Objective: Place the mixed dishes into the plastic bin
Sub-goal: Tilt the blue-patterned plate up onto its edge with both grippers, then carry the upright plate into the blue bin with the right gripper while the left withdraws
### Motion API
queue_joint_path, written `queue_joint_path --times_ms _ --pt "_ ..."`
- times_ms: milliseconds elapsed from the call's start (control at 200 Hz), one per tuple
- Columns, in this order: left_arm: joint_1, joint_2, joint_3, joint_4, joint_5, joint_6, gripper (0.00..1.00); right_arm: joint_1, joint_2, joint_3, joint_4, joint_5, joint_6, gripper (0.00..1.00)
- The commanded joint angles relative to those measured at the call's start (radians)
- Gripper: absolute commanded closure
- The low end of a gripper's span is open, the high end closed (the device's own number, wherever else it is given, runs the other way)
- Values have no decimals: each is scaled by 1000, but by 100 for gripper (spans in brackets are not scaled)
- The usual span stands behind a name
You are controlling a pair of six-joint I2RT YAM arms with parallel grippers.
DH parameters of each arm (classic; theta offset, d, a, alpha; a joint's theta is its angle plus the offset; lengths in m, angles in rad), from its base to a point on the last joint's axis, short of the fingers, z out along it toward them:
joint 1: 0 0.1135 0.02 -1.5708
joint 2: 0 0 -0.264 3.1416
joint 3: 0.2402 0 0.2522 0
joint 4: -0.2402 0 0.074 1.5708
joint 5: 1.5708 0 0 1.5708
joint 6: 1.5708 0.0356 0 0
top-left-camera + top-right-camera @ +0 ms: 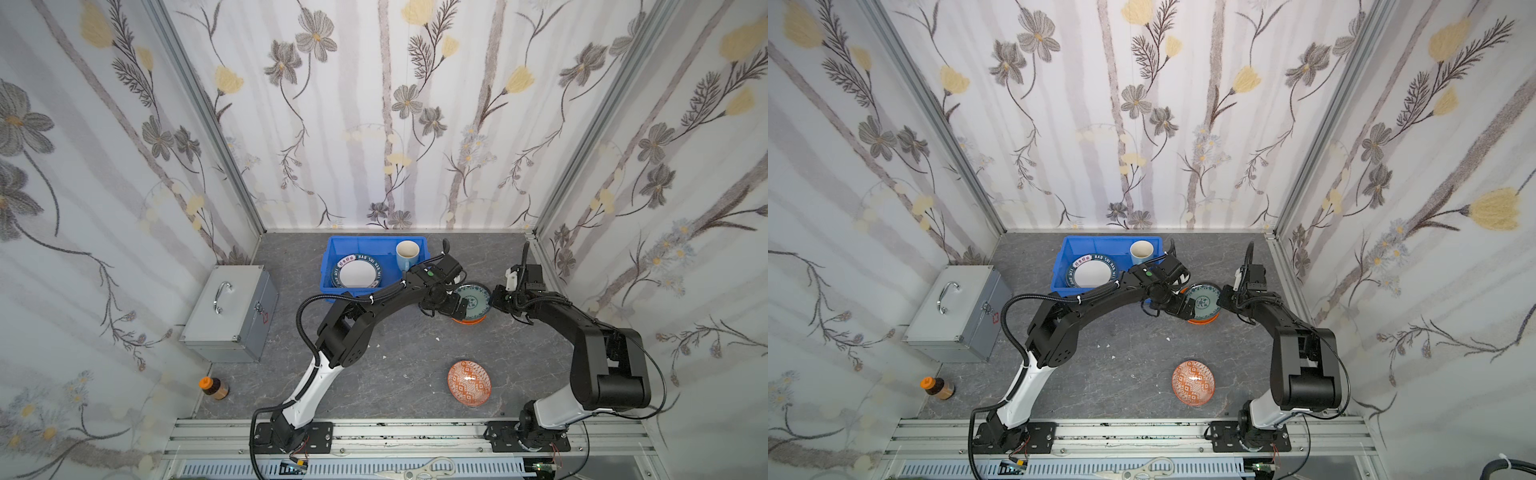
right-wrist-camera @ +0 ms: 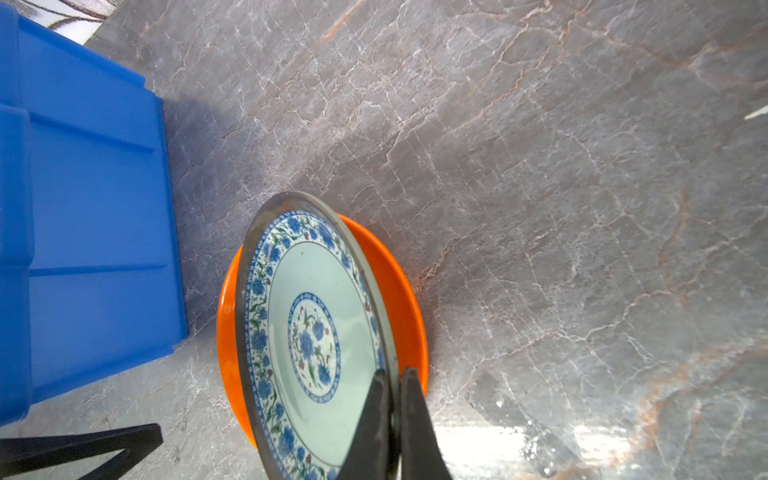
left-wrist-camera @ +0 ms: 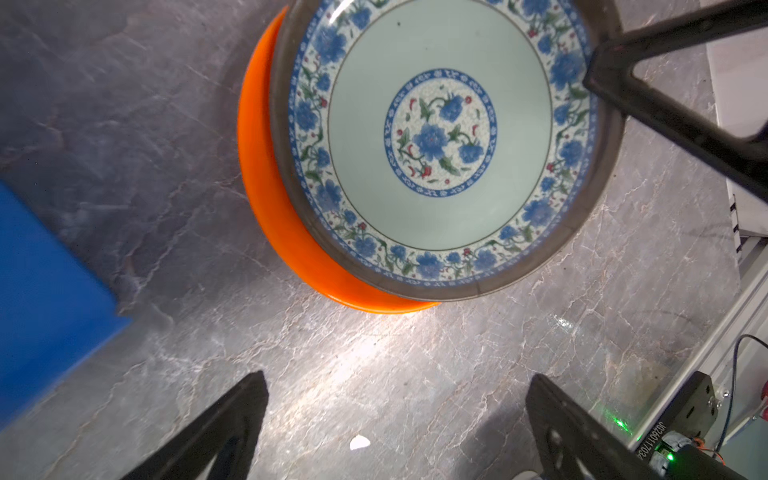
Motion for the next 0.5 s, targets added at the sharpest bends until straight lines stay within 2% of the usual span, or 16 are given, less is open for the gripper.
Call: queue_joint_path --times_ms 0,495 --pt "1 -51 -30 16 -33 11 0 -1 -24 11 13 -21 -2 100" --pt "7 -427 -311 48 -206 9 0 -2 -221 57 -69 -43 3 100"
